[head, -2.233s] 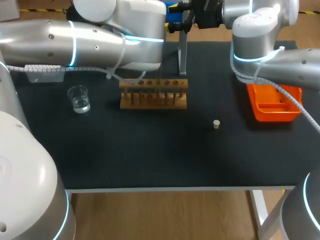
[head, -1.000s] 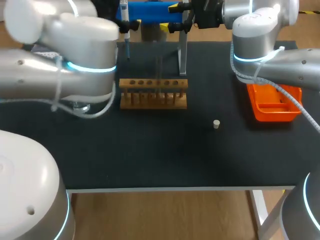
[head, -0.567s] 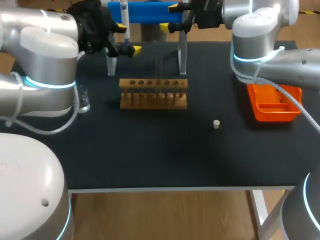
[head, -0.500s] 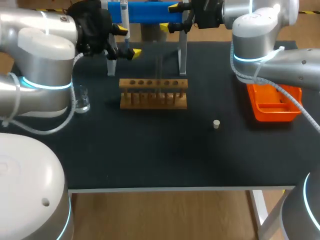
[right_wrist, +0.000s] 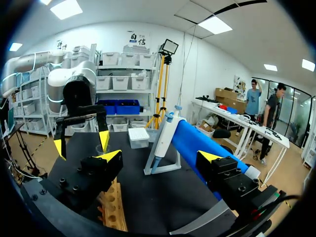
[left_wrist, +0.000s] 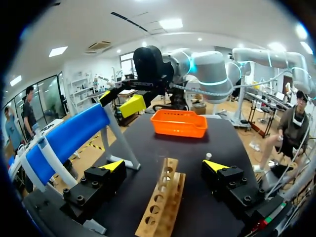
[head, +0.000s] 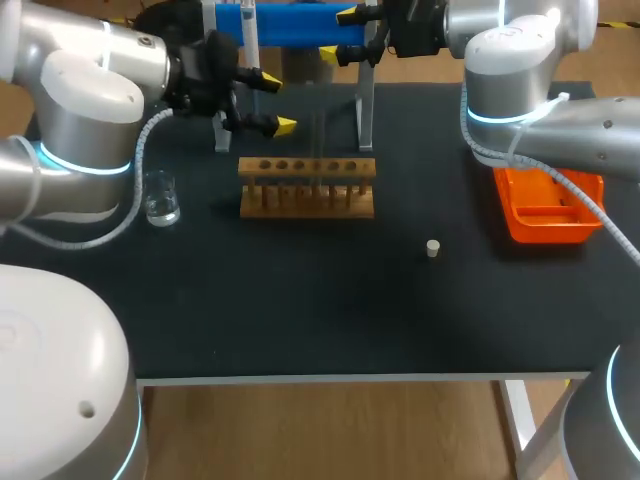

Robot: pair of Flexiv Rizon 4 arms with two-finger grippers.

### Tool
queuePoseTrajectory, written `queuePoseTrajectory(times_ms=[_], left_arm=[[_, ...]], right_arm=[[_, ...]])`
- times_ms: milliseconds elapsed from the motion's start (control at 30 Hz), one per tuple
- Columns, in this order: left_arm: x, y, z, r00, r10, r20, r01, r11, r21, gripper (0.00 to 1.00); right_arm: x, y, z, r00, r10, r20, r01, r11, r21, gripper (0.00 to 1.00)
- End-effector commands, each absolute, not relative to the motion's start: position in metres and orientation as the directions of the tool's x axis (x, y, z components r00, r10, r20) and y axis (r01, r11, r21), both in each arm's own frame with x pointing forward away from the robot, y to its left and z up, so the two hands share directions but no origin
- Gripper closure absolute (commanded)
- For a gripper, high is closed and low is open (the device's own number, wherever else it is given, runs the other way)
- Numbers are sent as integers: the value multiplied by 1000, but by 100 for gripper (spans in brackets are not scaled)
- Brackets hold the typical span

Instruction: Invert the test tube, pick up the pipette, mount the tip to pipette, aspirate from beaker and dispense into the tube, eject the tip, return the pipette, and cap with the stopper.

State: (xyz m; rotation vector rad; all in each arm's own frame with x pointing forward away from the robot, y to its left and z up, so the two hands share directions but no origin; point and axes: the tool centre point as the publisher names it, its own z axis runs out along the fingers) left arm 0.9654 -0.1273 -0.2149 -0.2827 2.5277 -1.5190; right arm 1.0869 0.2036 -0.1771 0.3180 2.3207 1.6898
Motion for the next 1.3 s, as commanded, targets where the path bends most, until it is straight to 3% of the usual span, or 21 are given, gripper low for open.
queuePoseTrajectory(times_ms=[33, 1300], left_arm=[[975, -137, -223, -973, -226, -42, -72, 472, -879, 0], [992, -179, -276, -979, -202, -27, -87, 536, -840, 0]], right_arm=[[1088, 203, -177, -945, 318, -74, 28, 304, 952, 0], [1088, 203, -177, -945, 318, -74, 28, 304, 952, 0]])
